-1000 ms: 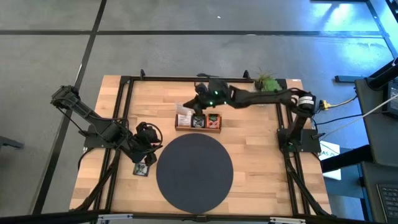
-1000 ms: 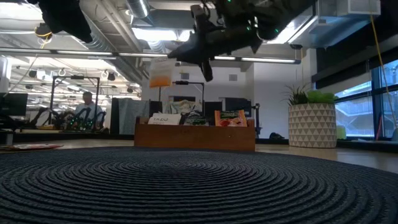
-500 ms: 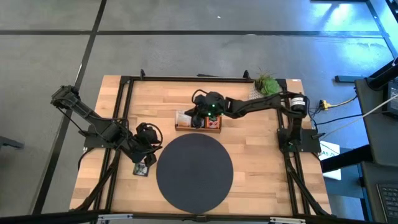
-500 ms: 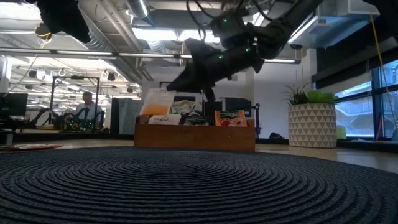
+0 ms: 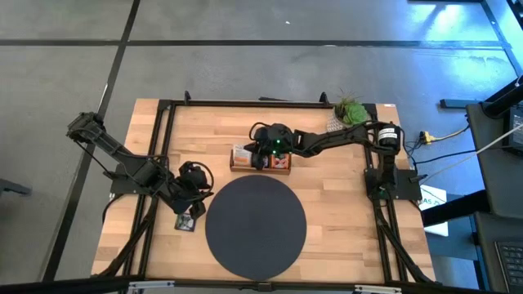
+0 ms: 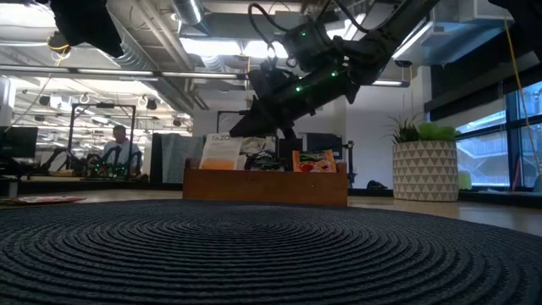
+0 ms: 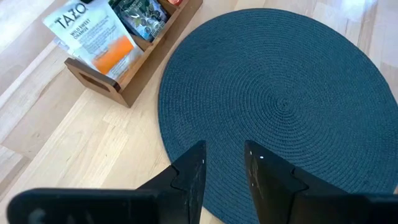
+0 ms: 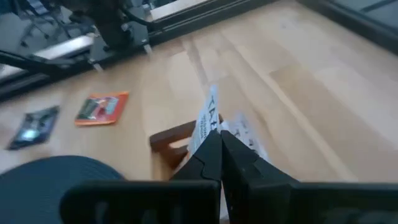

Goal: Pick & Place Tea
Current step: Put the white tea bag into the left of the wooden organizer, then put the violet tea bag into the middle of the wooden organizer

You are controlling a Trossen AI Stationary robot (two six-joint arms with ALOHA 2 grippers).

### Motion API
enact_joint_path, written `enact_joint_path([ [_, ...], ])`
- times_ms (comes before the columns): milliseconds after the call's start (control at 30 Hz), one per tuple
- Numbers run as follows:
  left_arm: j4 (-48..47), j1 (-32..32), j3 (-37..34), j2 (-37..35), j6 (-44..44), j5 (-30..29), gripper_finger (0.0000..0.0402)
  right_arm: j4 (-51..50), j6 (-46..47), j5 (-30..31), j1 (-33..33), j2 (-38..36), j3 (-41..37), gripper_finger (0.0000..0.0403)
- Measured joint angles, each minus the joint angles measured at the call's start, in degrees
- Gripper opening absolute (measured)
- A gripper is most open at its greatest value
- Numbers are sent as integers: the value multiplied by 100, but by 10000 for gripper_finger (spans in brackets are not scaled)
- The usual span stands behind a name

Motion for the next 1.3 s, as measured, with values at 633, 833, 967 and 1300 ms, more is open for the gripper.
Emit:
enact_joint_path([
  [633, -2, 0, 0, 0, 0, -39, 107, -255, -1179, -108, 415, 0, 2, 5],
  [833, 0, 0, 0, 0, -20, 47, 108, -420, -1227, 74, 414, 0, 4, 35],
  [967, 33, 0, 0, 0, -20, 102, 105, -615, -1212, 85, 404, 0, 4, 65],
  [1300, -26, -74, -3, -220, -832, 124, 105, -538, -765, 89, 284, -255, 459, 112],
])
